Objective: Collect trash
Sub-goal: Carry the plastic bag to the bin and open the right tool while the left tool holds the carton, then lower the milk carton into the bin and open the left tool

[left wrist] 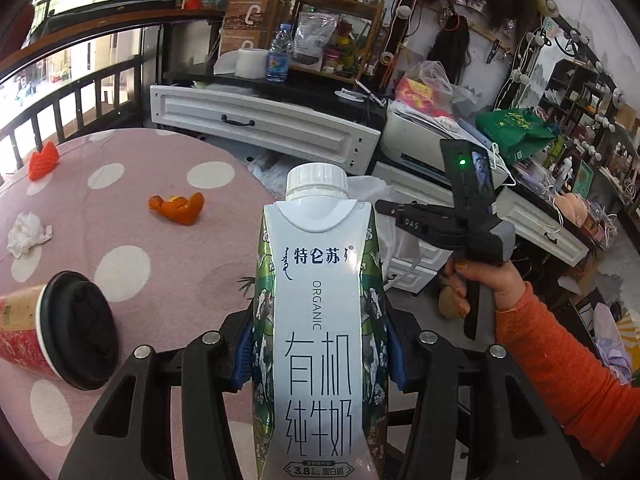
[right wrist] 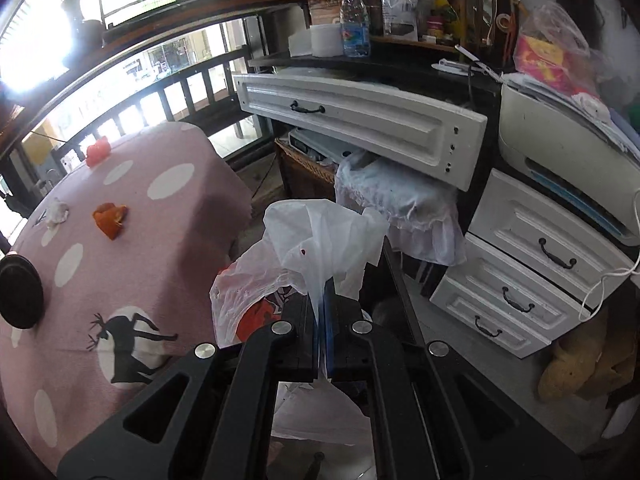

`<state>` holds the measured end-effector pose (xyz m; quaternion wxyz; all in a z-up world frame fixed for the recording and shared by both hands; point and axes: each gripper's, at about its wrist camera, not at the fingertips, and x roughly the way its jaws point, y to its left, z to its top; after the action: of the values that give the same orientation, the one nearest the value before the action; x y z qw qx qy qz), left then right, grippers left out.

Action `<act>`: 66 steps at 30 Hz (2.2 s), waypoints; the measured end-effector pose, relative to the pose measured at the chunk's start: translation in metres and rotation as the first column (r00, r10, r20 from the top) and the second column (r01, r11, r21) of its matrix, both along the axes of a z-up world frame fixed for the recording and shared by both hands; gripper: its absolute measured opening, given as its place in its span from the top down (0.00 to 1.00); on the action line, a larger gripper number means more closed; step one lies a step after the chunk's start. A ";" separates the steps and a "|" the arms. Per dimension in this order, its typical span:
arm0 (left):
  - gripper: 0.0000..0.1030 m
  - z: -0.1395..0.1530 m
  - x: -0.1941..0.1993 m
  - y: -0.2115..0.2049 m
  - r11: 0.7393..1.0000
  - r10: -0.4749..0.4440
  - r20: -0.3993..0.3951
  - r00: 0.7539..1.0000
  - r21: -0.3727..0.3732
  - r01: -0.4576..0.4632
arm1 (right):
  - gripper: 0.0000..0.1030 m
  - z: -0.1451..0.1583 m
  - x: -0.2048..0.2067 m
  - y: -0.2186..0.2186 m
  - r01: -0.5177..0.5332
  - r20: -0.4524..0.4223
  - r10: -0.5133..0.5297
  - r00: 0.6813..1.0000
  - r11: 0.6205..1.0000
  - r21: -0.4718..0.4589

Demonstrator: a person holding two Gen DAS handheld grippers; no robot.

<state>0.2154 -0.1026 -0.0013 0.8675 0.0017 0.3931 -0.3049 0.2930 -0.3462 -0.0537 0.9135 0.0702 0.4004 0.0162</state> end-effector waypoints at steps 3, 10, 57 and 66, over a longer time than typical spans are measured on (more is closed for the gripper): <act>0.51 -0.006 0.000 -0.014 1.000 -0.015 -0.017 1.000 0.007 0.015 | 0.97 -0.027 0.010 -0.007 0.017 -0.033 -0.016 0.999 1.000 0.021; 0.51 -0.022 0.005 -0.040 0.999 -0.034 -0.056 0.998 0.028 0.036 | 0.97 -0.078 0.031 -0.014 0.049 -0.102 -0.042 0.994 0.997 0.066; 0.20 -0.139 0.134 -0.195 0.980 0.062 -0.295 0.953 0.200 -0.002 | 0.38 -0.071 -0.146 -0.108 0.272 -0.017 -0.272 0.962 0.961 0.039; 0.10 -0.075 0.090 -0.163 0.987 -0.006 -0.120 0.993 0.156 0.024 | 0.38 -0.056 -0.134 -0.096 0.233 0.002 -0.234 0.972 0.970 0.069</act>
<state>0.3054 -0.2655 -0.0760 0.8373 0.0550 0.4669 -0.2790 0.1586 -0.4425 -0.1094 0.9082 0.1480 0.3839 -0.0772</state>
